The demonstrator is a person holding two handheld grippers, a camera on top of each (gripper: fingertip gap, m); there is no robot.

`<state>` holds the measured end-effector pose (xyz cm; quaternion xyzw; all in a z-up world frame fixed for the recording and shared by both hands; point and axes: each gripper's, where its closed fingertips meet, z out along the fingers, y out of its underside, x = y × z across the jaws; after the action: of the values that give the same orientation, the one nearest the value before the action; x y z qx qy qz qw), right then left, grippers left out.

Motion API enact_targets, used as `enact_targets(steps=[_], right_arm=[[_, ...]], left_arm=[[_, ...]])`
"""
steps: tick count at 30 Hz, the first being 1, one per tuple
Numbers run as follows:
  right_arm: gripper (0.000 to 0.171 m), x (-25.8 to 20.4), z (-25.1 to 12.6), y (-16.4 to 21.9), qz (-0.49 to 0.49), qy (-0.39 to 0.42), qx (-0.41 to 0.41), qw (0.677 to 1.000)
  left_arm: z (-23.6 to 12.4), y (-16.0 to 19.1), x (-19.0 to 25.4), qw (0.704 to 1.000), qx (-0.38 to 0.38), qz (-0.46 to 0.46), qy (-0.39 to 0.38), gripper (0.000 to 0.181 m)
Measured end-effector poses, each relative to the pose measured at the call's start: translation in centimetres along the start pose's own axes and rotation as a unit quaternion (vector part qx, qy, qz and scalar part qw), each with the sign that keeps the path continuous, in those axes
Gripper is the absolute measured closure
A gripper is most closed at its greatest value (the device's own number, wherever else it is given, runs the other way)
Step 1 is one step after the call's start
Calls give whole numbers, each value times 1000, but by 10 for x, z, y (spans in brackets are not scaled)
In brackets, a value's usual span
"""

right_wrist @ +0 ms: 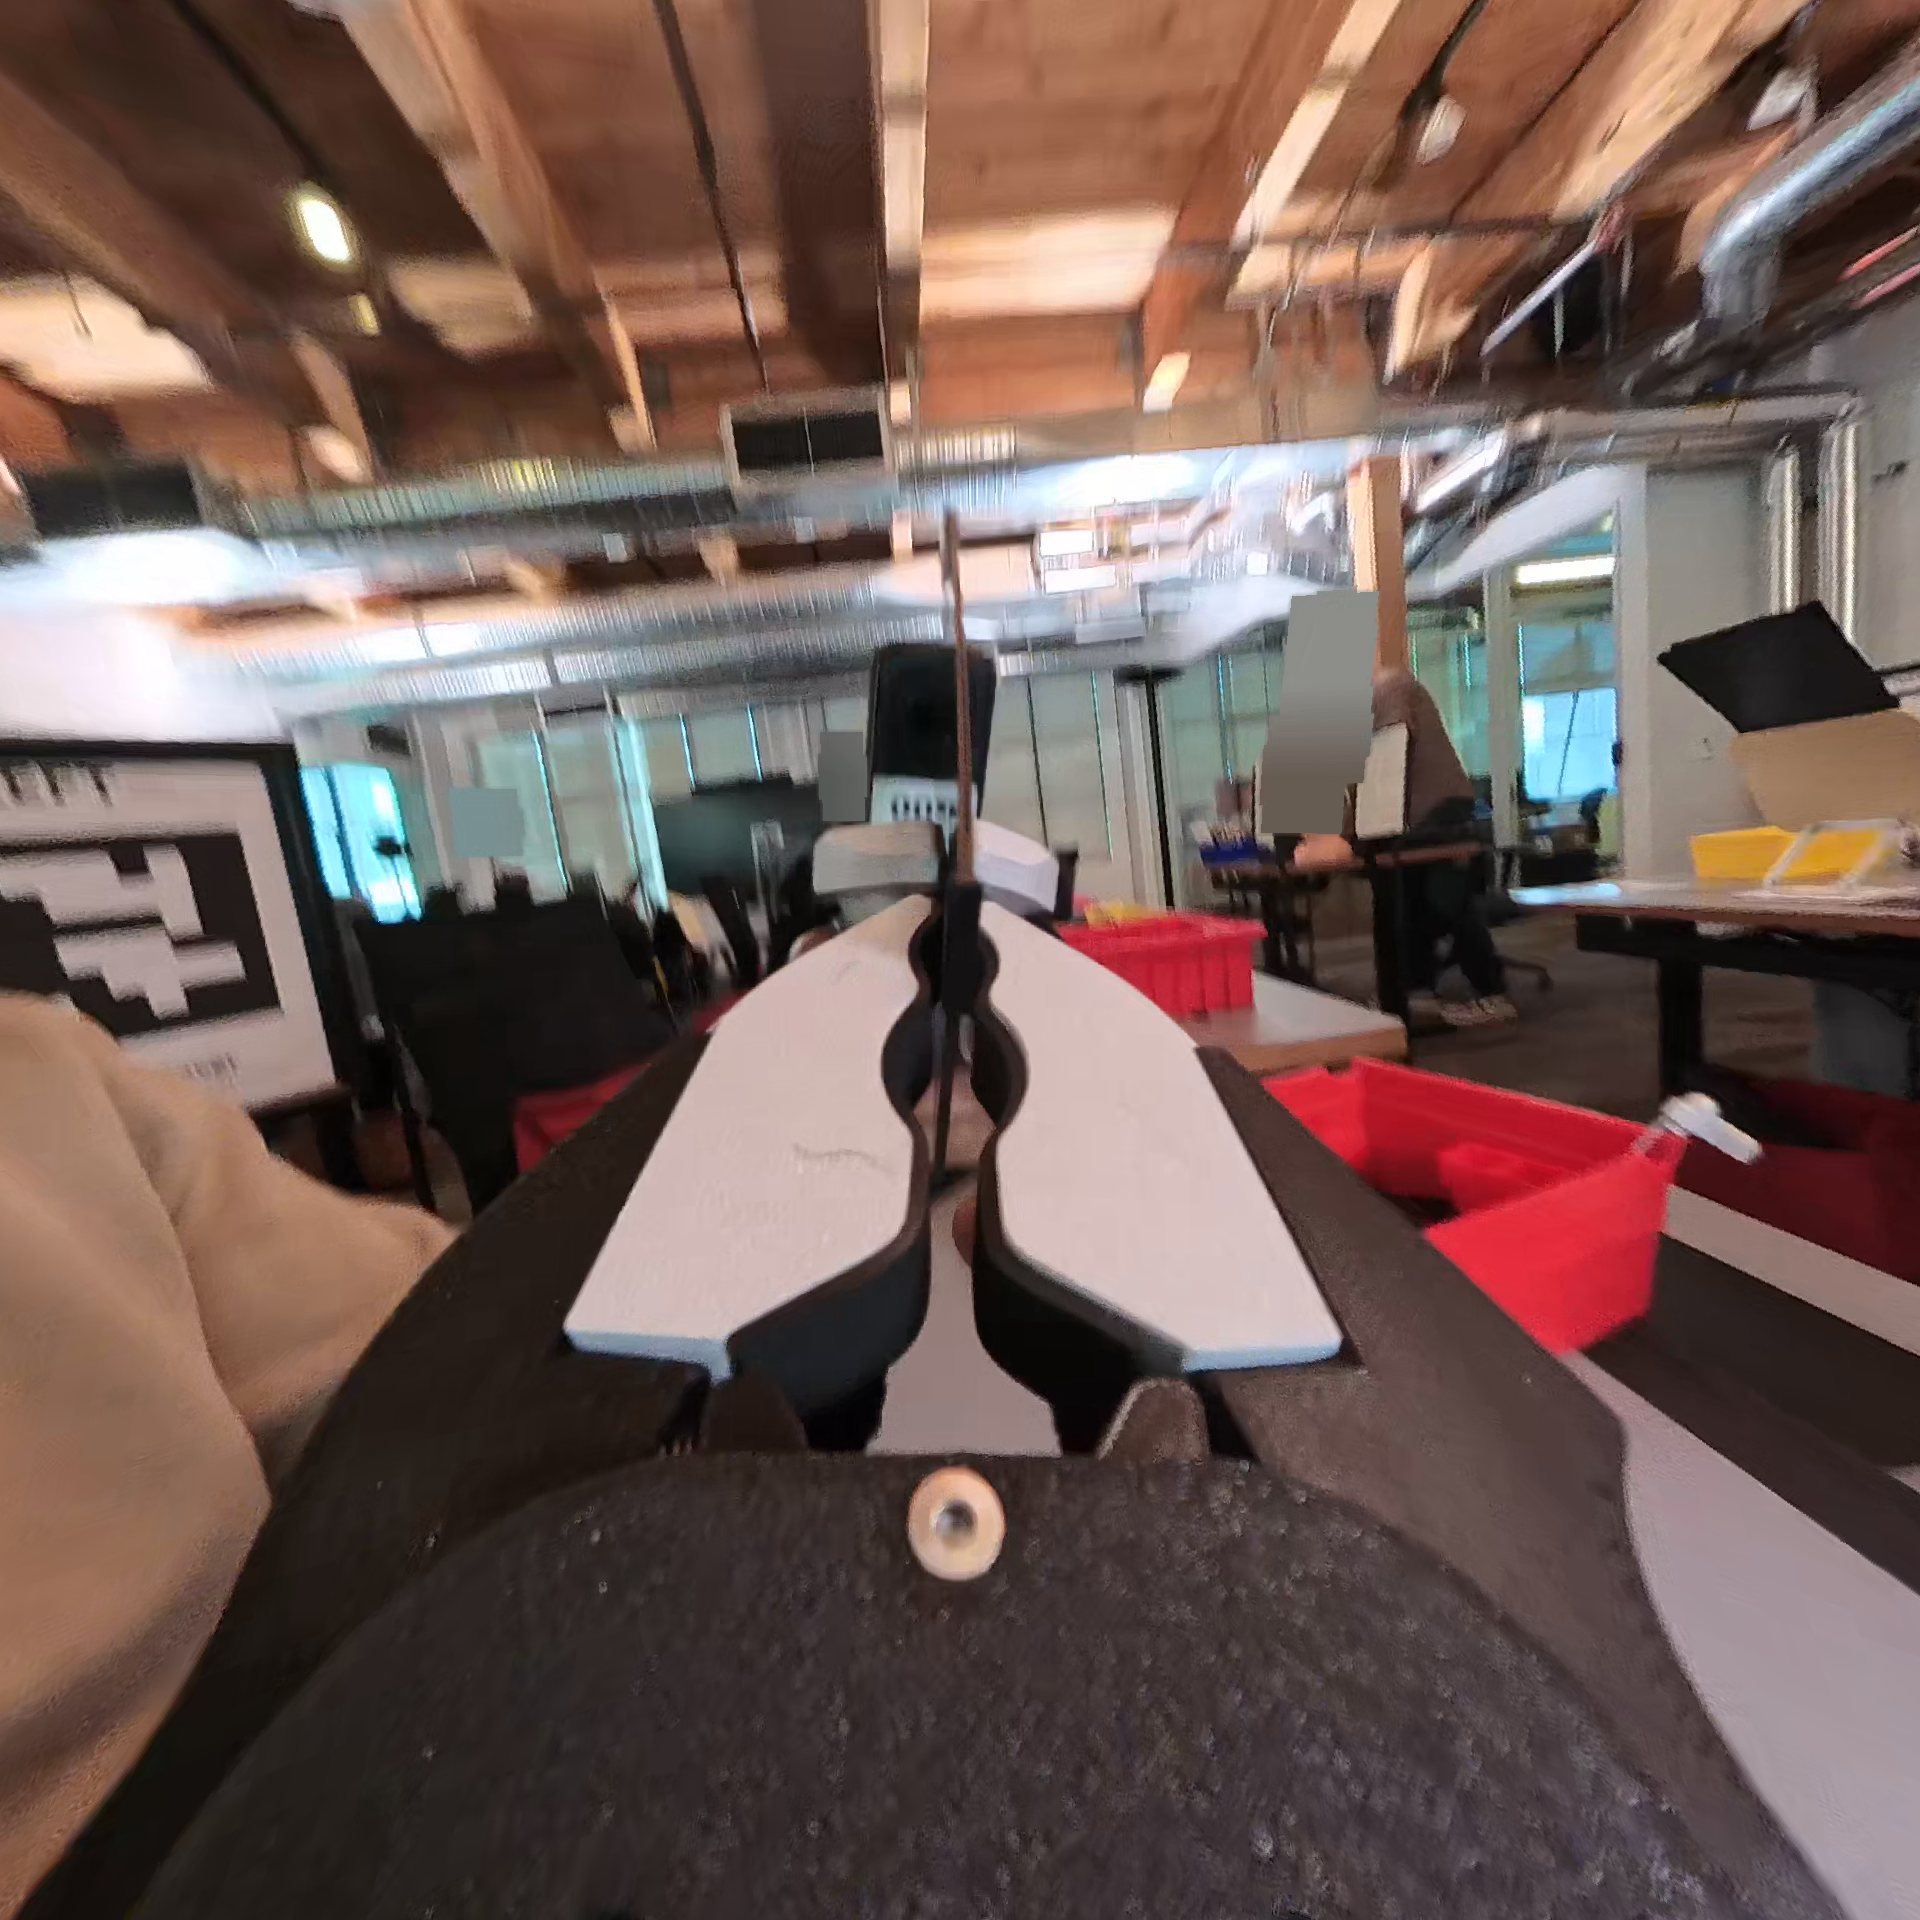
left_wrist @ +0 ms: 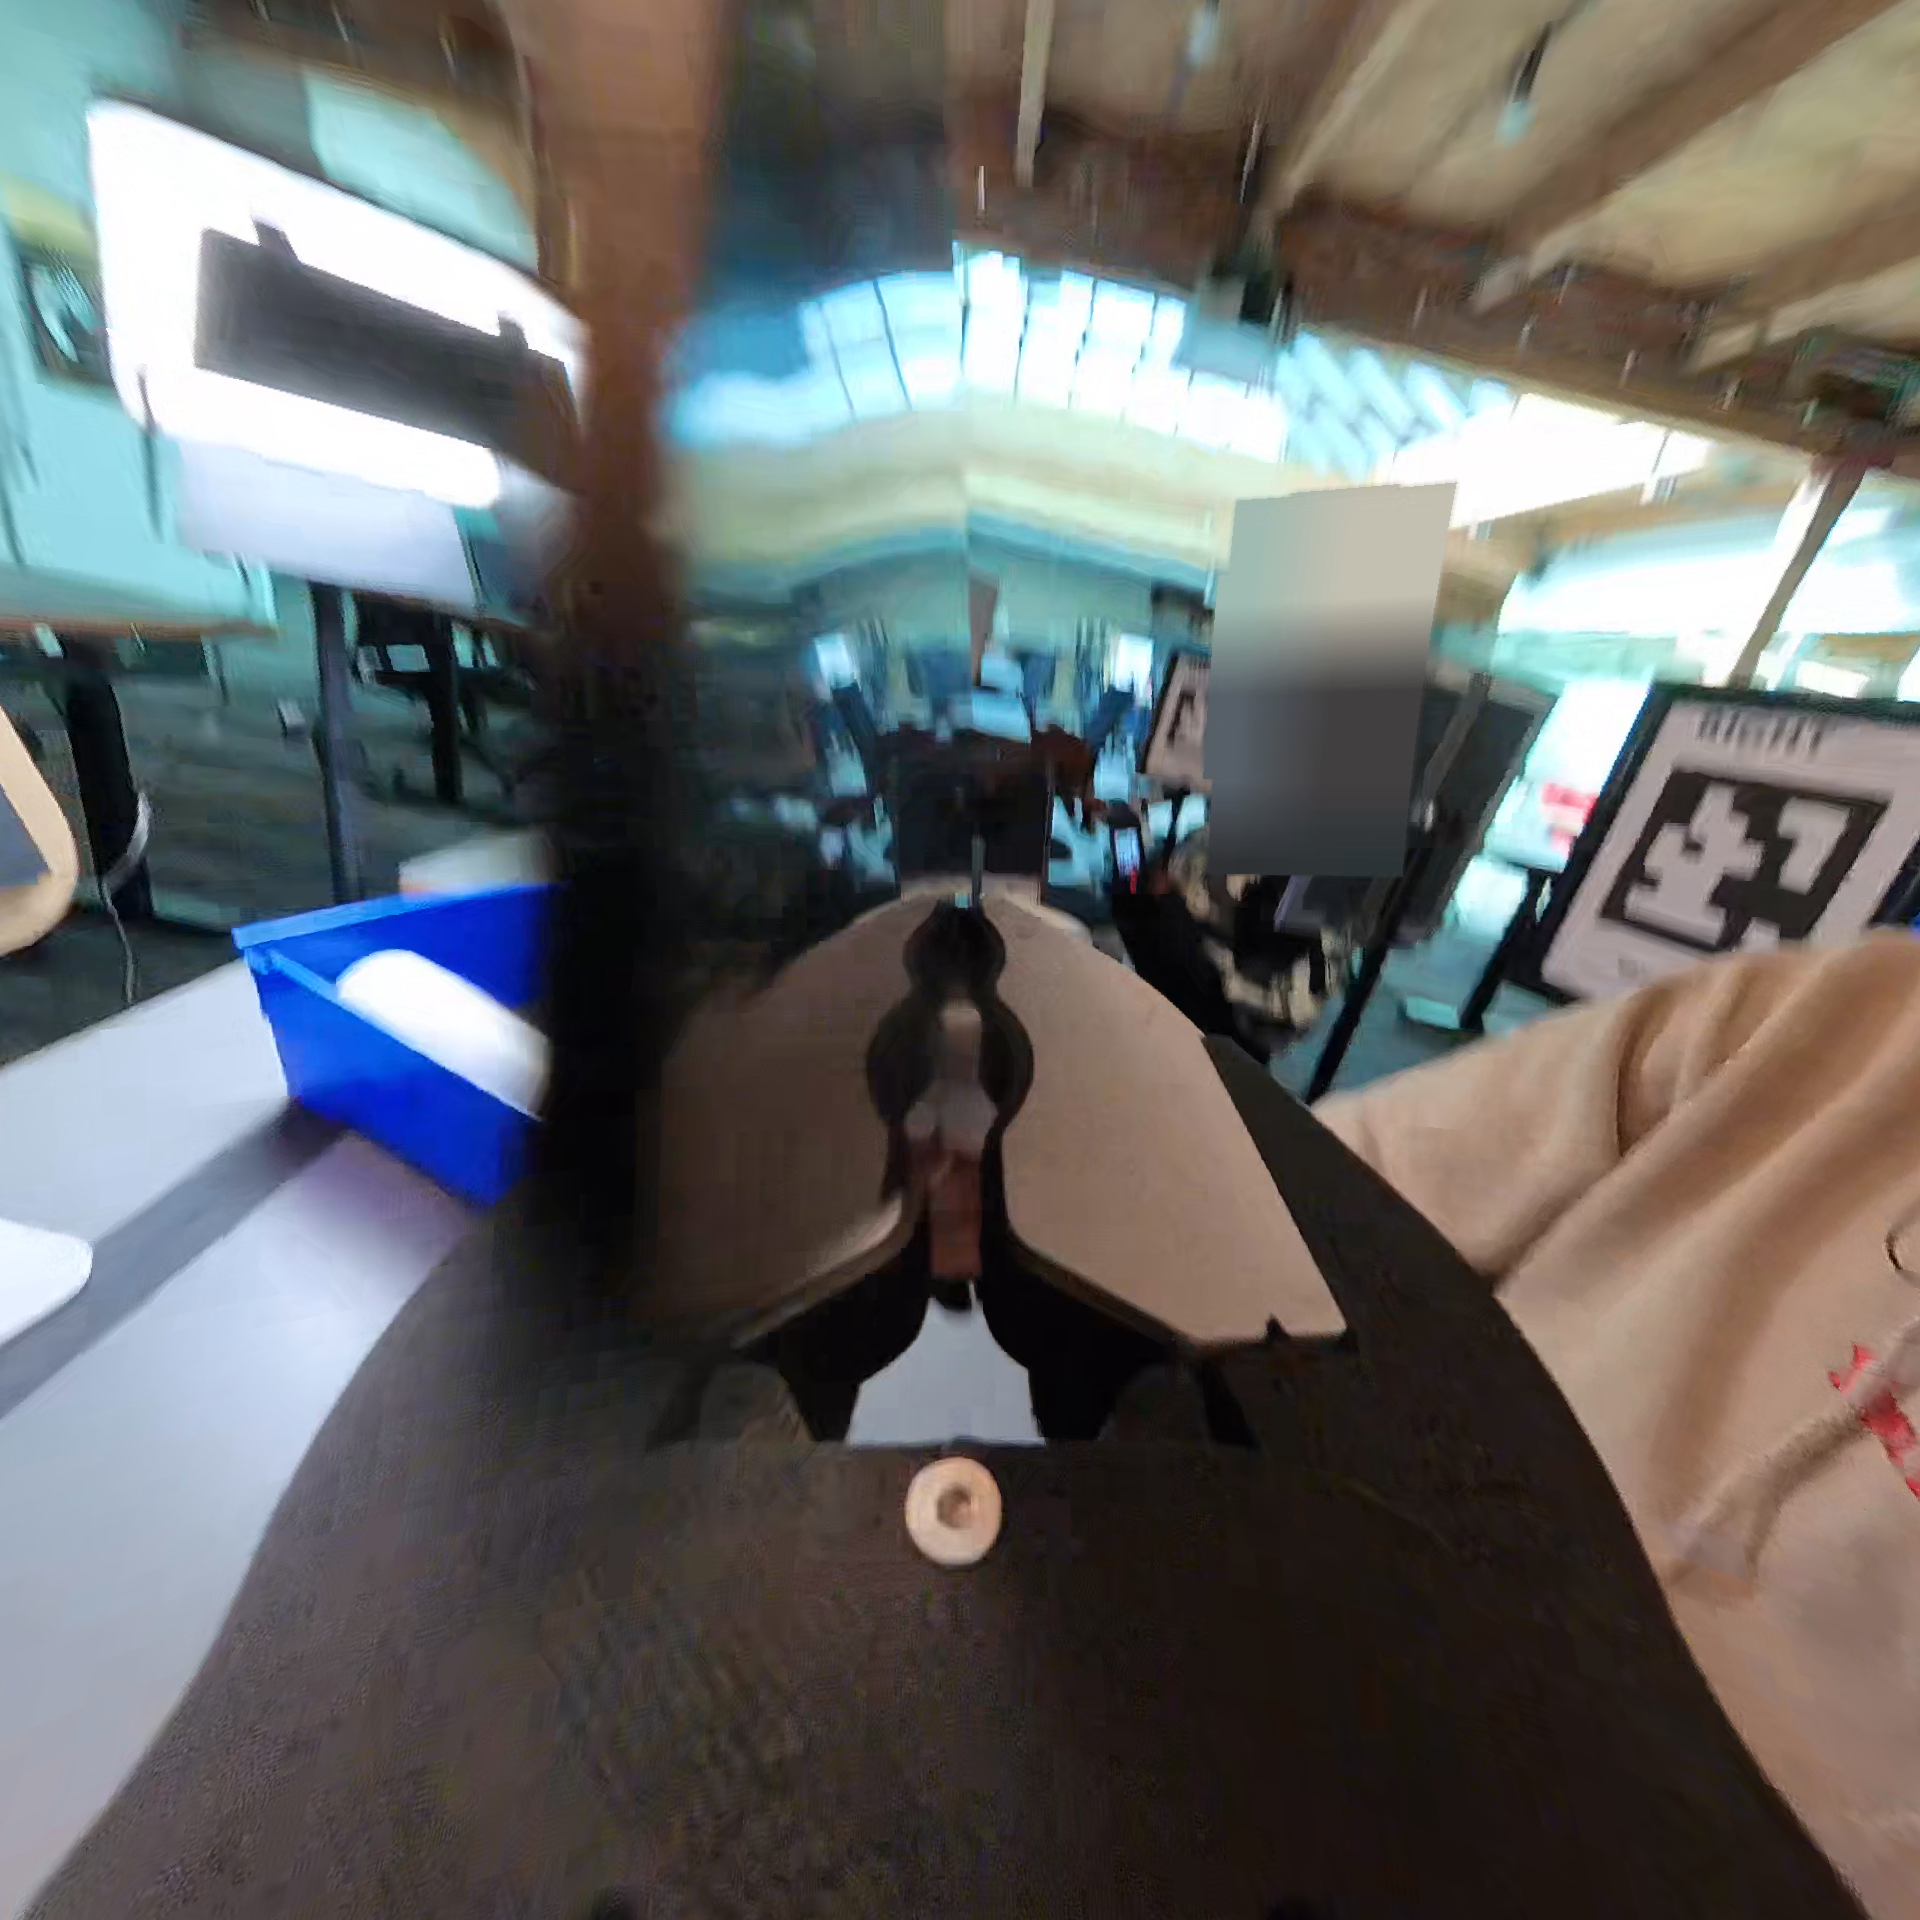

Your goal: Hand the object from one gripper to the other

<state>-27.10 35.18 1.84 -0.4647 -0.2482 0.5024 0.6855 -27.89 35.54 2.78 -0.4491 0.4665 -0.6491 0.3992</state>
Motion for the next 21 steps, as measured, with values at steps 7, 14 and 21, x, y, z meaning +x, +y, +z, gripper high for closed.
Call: enact_targets(steps=[7, 14, 21], right_arm=[[170, 12, -18, -31, 93, 15, 180, 979], [157, 7, -10, -6, -20, -1, -10, 1000], [169, 1, -5, -7, -10, -3, -9, 1000]], left_arm=[[12, -9, -6, 994, 106, 16, -32, 179], [-7, -10, -2, 999, 19, 9, -24, 179], [-10, -25, -2, 995, 93, 16, -19, 176]])
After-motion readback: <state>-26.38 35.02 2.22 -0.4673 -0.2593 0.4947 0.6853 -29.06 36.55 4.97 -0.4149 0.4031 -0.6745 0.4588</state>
